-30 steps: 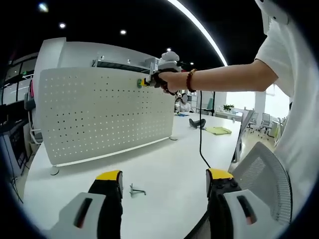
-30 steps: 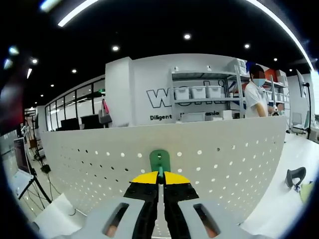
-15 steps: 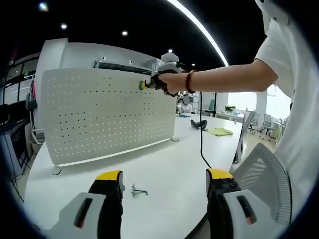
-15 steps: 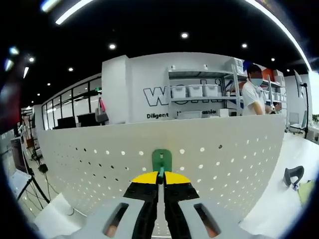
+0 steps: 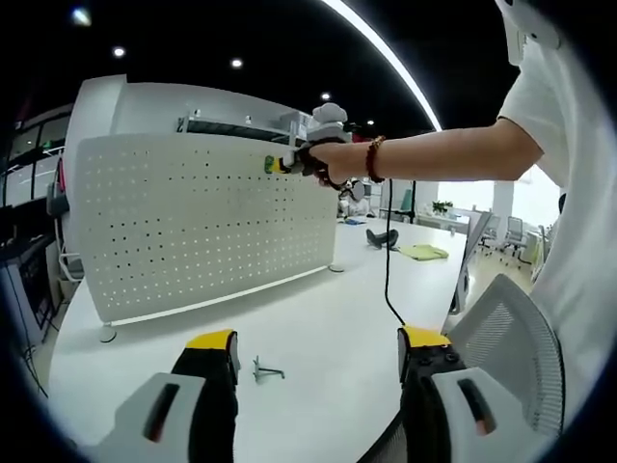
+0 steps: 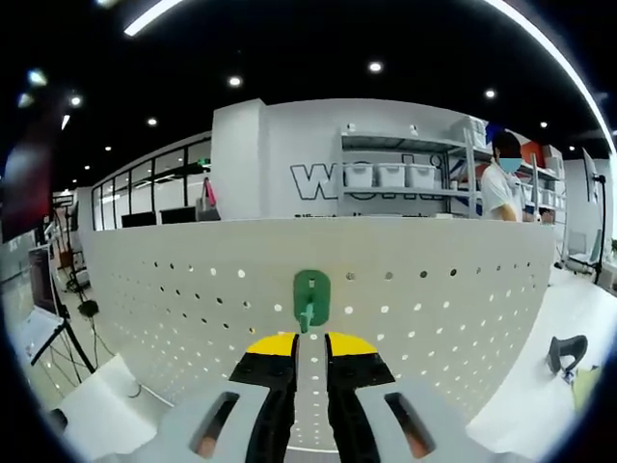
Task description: Insert the hook assembly into the mounting plate slot until the hook locks in place.
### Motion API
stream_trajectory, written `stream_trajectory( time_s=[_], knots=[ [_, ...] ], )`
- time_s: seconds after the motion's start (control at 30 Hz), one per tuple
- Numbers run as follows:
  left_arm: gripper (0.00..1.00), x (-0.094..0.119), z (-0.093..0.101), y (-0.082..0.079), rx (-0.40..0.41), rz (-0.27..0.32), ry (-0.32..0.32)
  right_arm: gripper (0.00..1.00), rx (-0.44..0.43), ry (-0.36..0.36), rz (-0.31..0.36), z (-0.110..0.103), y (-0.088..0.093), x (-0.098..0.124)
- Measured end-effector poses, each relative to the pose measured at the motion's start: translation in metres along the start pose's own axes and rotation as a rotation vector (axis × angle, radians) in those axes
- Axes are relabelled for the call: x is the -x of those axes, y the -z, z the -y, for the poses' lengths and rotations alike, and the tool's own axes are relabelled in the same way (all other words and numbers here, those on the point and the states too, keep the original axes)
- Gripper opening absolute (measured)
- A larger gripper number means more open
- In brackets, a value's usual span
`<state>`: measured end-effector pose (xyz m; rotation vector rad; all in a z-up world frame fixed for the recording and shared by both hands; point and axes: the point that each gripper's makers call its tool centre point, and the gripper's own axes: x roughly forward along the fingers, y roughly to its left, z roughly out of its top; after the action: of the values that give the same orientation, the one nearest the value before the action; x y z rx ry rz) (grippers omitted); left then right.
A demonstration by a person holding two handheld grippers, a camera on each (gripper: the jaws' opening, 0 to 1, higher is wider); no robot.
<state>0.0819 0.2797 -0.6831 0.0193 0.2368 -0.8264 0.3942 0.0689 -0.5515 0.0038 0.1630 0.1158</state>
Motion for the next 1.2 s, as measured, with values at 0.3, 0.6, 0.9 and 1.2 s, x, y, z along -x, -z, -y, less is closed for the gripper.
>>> stream_trajectory(
  time_s=[0.3,0.6,0.9,1.2],
  knots=[
    [0.69,0.002,0.002,0.0,-0.007,-0.007,-0.003,0.1,-0.005,-0.027,-0.019,-0.006,0.017,0.018],
    [0.68,0.005,0.002,0.001,-0.018,-0.024,-0.008,0.09,-0.015,-0.058,-0.052,-0.015,0.042,0.031],
    [0.68,0.006,0.007,0.001,-0.021,-0.027,-0.004,0.09,-0.012,-0.099,-0.076,-0.03,0.065,0.044],
    [0.68,0.005,0.01,0.001,-0.022,-0.032,-0.003,0.1,-0.002,-0.156,-0.123,-0.048,0.097,0.055]
  ],
)
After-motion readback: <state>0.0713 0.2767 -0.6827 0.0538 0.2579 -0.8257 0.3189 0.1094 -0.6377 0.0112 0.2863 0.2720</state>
